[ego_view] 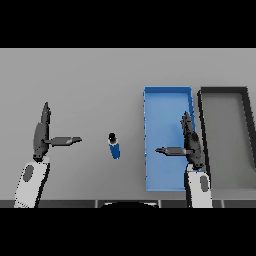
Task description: Pick up the blue pipe and place it into the blue bin.
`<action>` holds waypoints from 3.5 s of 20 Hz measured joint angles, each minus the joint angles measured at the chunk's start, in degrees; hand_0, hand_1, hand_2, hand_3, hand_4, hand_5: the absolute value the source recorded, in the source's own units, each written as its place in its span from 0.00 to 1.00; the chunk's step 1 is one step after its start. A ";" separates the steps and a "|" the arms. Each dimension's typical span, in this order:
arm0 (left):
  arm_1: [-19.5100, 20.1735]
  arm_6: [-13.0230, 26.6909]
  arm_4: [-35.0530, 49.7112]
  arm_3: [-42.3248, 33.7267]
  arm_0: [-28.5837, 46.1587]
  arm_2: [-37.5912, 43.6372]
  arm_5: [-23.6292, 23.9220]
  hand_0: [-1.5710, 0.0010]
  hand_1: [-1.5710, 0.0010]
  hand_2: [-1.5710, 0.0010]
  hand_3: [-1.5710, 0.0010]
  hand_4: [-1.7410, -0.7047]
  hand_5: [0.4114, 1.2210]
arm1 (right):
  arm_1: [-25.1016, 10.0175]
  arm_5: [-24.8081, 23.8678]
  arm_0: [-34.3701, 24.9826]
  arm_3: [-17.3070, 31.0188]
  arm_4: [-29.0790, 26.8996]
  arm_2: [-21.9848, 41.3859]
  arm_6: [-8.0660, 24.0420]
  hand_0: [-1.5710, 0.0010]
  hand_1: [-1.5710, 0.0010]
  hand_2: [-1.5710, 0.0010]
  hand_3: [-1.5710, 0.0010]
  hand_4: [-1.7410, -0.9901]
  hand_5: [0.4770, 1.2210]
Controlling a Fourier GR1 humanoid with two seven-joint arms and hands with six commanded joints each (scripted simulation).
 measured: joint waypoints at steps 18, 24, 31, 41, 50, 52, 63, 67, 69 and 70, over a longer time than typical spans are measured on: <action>13.46 -7.98 3.80 -3.47 2.38 -5.54 -26.45 1.00 1.00 1.00 1.00 0.62 0.19 | -6.59 2.18 6.19 -7.95 10.70 7.05 -2.66 1.00 1.00 1.00 1.00 0.73 0.17; 11.58 -5.93 1.89 -10.70 4.52 -12.96 -30.43 1.00 1.00 1.00 1.00 0.55 0.10 | -6.62 2.62 4.79 -6.98 10.75 7.21 -2.22 1.00 1.00 1.00 1.00 0.71 0.18; 4.72 -4.29 -5.31 -8.61 2.50 -18.58 -27.55 1.00 1.00 1.00 1.00 0.53 0.07 | -5.62 2.62 6.84 -9.18 10.58 8.07 -2.18 1.00 1.00 1.00 1.00 0.68 0.19; -6.69 -3.83 -10.49 4.55 -4.74 -22.61 -26.58 1.00 1.00 1.00 1.00 0.59 0.06 | -5.95 2.09 7.92 -10.02 10.87 7.62 -1.87 1.00 1.00 1.00 1.00 0.72 0.17; -13.14 -7.48 -7.24 8.57 -6.64 -21.42 -26.29 0.82 0.71 0.66 0.69 0.39 0.44 | -5.69 2.34 7.92 -9.29 10.48 7.54 -2.31 1.00 1.00 1.00 1.00 0.72 0.17; -15.01 -6.69 -6.10 9.42 -6.36 -21.18 -25.97 0.54 0.45 0.43 0.44 0.26 0.64 | -6.52 2.45 7.74 -9.15 9.82 6.54 -2.40 1.00 1.00 1.00 1.00 0.72 0.17; -15.61 -11.97 -7.49 4.14 -6.24 -23.16 -23.42 0.05 0.04 0.04 0.09 0.02 0.97 | -6.20 2.69 7.10 -9.49 9.86 7.03 -1.58 1.00 1.00 1.00 1.00 0.74 0.17; -16.97 -10.81 -6.90 -0.26 -7.27 -23.76 -22.85 0.02 0.02 0.02 0.07 0.01 0.99 | -6.51 2.55 7.65 -8.84 10.41 6.92 -3.29 1.00 1.00 1.00 1.00 0.77 0.17; -16.94 -8.34 -6.27 -2.80 -8.15 -24.11 -23.14 0.01 0.01 0.01 0.06 0.01 0.99 | -6.94 2.60 7.46 -8.72 10.29 6.52 -3.43 1.00 1.00 1.00 1.00 0.79 0.16; -16.60 -7.57 -6.52 -3.66 -7.84 -24.41 -23.04 0.01 0.01 0.01 0.05 0.01 0.99 | -6.50 2.46 7.67 -8.69 10.47 6.85 -3.75 1.00 1.00 1.00 1.00 0.80 0.17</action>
